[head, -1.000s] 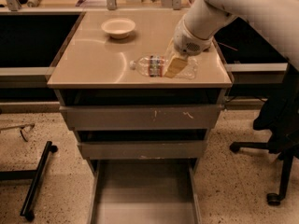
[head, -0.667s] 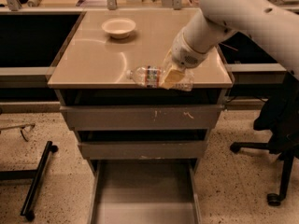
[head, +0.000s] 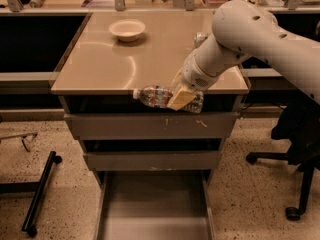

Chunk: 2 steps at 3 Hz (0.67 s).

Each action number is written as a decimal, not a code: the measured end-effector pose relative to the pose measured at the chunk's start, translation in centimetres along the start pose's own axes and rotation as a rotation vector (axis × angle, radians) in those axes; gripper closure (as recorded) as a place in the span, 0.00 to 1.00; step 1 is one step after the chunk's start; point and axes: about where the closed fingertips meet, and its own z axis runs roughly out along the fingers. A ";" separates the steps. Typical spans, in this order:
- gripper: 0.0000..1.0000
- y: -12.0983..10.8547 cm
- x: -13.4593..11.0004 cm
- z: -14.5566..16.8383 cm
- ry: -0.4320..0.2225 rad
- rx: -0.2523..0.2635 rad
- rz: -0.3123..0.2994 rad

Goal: Place water bottle into bottom drawer

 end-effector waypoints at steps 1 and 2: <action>1.00 2.6 1.5 2.1 0.005 -0.029 0.039; 1.00 7.2 4.3 7.6 0.008 -0.101 0.082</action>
Offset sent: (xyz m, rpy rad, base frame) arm -0.0888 0.0161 -0.1868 0.0219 0.2324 -0.0258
